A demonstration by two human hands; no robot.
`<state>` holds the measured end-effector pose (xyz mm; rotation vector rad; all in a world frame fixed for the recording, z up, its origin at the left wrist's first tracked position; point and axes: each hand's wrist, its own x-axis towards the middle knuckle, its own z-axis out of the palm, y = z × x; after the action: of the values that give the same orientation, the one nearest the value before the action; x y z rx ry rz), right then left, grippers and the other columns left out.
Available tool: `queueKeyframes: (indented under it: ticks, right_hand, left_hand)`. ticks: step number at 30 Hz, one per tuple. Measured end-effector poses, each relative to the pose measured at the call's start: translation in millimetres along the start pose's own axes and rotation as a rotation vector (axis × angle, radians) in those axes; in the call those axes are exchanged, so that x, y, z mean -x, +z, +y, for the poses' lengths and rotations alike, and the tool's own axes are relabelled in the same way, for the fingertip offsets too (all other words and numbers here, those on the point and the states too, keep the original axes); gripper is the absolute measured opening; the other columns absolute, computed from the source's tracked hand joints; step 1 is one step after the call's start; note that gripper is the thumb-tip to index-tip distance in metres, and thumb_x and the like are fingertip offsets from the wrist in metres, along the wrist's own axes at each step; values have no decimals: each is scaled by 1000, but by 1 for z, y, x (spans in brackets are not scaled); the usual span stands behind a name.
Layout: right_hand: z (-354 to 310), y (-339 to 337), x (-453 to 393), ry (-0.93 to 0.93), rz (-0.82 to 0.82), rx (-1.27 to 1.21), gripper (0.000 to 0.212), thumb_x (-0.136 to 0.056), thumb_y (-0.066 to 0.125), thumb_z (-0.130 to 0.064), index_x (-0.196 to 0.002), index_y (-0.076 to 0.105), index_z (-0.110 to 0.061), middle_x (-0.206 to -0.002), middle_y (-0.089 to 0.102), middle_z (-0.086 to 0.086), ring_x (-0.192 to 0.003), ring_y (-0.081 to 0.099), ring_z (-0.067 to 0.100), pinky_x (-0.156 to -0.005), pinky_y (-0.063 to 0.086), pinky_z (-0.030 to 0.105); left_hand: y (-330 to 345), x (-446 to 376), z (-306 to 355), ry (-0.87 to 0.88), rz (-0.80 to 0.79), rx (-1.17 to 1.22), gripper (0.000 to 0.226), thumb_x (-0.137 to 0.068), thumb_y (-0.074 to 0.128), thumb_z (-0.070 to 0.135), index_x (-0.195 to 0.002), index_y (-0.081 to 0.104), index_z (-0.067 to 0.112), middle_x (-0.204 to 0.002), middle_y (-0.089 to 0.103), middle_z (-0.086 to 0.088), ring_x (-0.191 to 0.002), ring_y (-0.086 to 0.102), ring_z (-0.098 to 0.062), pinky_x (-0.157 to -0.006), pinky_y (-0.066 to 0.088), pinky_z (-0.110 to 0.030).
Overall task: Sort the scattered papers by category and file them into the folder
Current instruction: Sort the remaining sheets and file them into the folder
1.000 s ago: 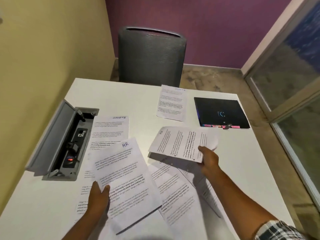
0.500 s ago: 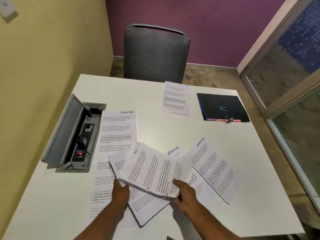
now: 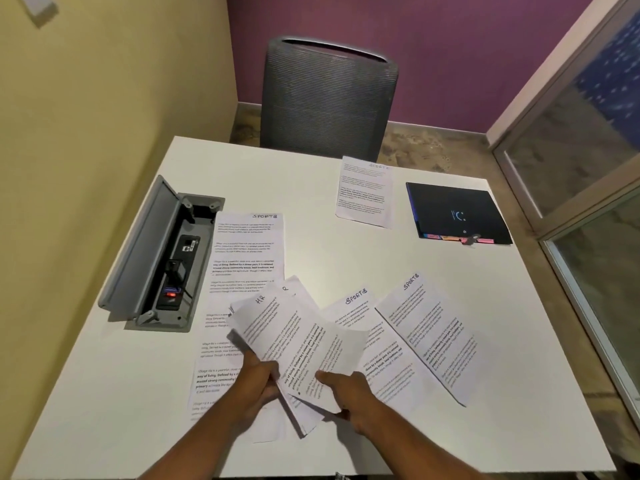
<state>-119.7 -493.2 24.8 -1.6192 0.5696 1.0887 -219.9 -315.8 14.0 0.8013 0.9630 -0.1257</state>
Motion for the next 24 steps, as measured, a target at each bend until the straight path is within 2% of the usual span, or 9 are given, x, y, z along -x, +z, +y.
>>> queueKeyframes:
  ticks: [3, 6, 10, 13, 14, 16, 19, 22, 24]
  right_hand:
    - [5, 3, 0, -40, -41, 69, 46, -78, 87, -7, -121, 71, -3, -111, 76, 11, -93, 76, 25, -84, 62, 41]
    - [10, 5, 0, -140, -27, 294, 59, -71, 91, -31, -123, 72, -13, -115, 76, -1, -98, 74, 16, -91, 61, 37]
    - [-1, -7, 8, -259, 49, 370, 37, -74, 90, -35, -105, 72, -29, -100, 76, -14, -83, 70, -2, -70, 56, 15]
    - [-18, -27, 7, -325, 183, 229, 49, -68, 93, -19, -109, 67, -15, -105, 74, 0, -82, 72, 6, -59, 53, 11]
    - [-26, -34, 9, -336, 243, 215, 60, -66, 93, -18, -116, 60, -13, -113, 68, 3, -89, 69, 10, -61, 53, 12]
    - [-45, -51, 6, -352, 292, 284, 99, -59, 93, -36, -141, 41, -17, -132, 47, 6, -115, 59, 21, -84, 58, 26]
    - [-79, -73, 6, -469, 214, 322, 131, -42, 91, -66, -151, 30, -29, -149, 34, 2, -134, 47, 25, -104, 52, 43]
    - [-115, -92, 13, -629, 92, 409, 116, -49, 92, -62, -146, 35, -33, -145, 44, -9, -129, 49, 16, -105, 51, 45]
    - [-134, -99, 19, -647, -27, 391, 101, -53, 97, -50, -137, 45, -31, -134, 59, -9, -120, 59, 16, -102, 54, 45]
  left_hand:
    - [2, 2, 2, 22, 17, -4, 64, -87, 61, -4, -137, 45, 33, -127, 67, -12, -112, 65, -39, -88, 51, -67]
    - [5, -3, 1, 76, 170, 7, 48, -96, 57, 2, -137, 49, 24, -127, 66, -14, -105, 69, -35, -83, 56, -60]
    - [32, 18, 18, 203, 270, -93, 58, -97, 55, -3, -148, 37, 17, -131, 60, -12, -98, 65, -22, -69, 59, -33]
    - [55, 30, 34, 316, 253, -231, 51, -98, 51, -6, -144, 39, 11, -128, 56, -11, -102, 58, -20, -69, 52, -21]
    - [60, 30, 38, 353, 243, -278, 50, -98, 52, -4, -144, 39, 10, -129, 56, -11, -110, 57, -23, -77, 52, -25]
    - [73, 37, 48, 409, 236, -368, 49, -97, 57, 3, -142, 41, 14, -128, 57, -9, -119, 55, -28, -93, 49, -34]
    - [90, 44, 57, 459, 192, -432, 40, -95, 64, 12, -130, 47, 20, -114, 62, 0, -106, 61, -20, -86, 55, -36]
    - [113, 54, 63, 493, 170, -401, 24, -93, 64, 7, -110, 55, 23, -95, 62, 10, -84, 58, -1, -58, 52, -15]
    - [123, 58, 64, 507, 164, -357, 24, -93, 62, 3, -97, 56, 25, -91, 63, 8, -81, 58, -2, -52, 51, -13]
